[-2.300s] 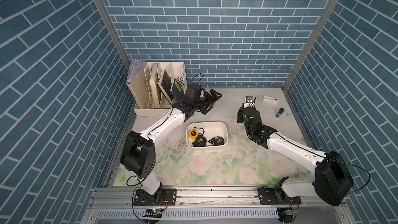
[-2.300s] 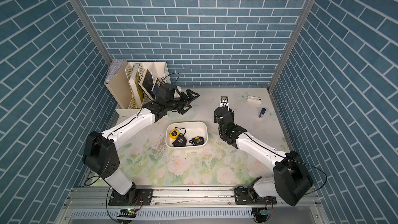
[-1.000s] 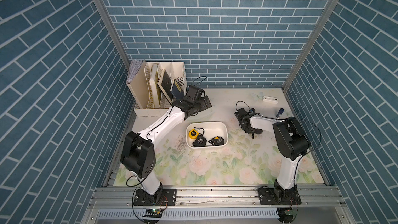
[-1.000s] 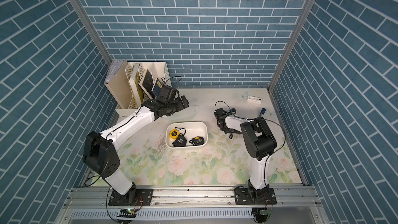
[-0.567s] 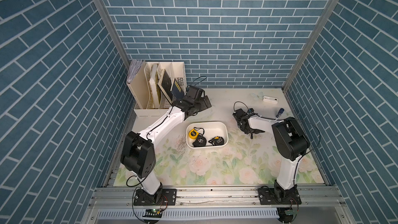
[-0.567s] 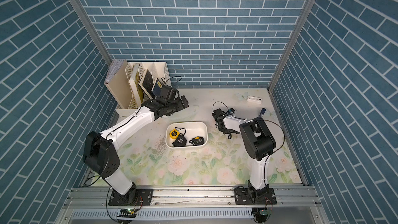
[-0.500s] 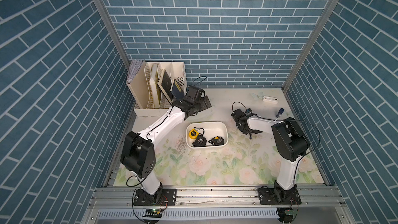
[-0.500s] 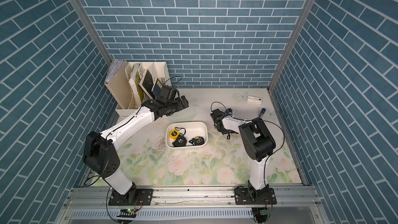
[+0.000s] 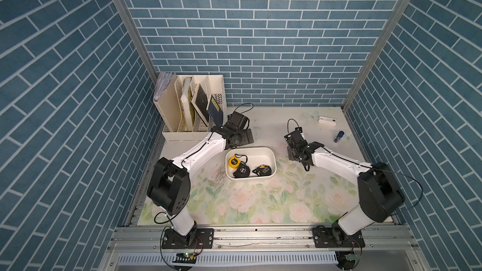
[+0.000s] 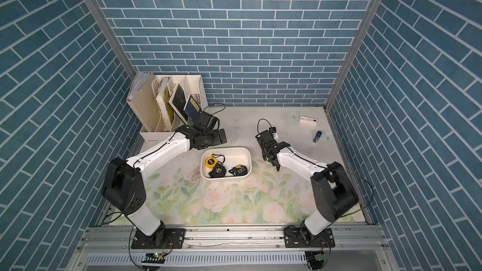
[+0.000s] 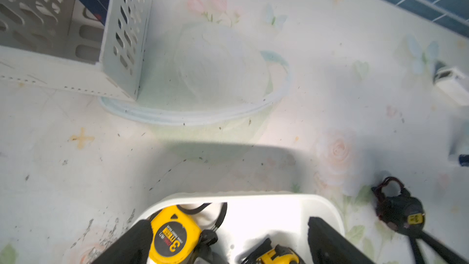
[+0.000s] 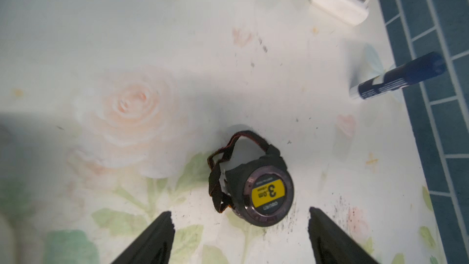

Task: Take the tape measure out of the storage box
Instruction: Pick up the tape measure from the storage box.

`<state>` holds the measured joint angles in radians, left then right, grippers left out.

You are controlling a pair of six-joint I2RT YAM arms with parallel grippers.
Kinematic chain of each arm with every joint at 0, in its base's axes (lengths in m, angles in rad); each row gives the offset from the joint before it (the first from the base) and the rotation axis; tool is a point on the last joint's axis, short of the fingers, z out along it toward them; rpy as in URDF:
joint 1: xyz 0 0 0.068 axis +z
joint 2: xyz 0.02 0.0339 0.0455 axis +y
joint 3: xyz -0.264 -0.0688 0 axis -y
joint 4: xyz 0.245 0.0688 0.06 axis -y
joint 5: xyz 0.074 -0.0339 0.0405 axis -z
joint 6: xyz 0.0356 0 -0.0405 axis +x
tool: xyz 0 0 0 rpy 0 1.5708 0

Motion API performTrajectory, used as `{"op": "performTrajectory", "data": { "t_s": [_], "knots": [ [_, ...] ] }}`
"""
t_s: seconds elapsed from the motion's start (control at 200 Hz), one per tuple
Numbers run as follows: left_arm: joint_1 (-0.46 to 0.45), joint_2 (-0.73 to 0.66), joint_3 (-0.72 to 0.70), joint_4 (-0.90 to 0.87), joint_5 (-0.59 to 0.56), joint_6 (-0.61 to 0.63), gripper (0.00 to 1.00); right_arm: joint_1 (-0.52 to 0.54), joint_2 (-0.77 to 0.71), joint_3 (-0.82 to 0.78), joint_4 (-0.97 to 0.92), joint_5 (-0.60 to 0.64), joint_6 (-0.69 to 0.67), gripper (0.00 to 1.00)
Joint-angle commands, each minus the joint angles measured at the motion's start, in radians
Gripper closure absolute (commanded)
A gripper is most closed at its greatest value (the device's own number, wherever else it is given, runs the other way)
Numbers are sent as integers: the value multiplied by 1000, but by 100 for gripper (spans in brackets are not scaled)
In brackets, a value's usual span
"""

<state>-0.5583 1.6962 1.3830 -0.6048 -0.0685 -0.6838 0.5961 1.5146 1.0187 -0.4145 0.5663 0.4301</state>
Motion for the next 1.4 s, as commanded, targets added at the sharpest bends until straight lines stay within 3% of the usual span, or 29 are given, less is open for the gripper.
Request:
{"op": "performTrajectory", "data": {
  "t_s": [0.0,0.28,0.765,1.395],
  "knots": [
    [-54,20,26,-82,18,58,0,-30,-128,-9,77,49,24,15],
    [-207,159,119,-217,68,176,0,-78,-148,18,76,49,13,15],
    [-243,227,131,-266,223,340,0,-114,-119,-32,106,-14,32,14],
    [-246,351,194,-251,231,422,0,-117,-87,-41,112,-39,40,14]
  ]
}}
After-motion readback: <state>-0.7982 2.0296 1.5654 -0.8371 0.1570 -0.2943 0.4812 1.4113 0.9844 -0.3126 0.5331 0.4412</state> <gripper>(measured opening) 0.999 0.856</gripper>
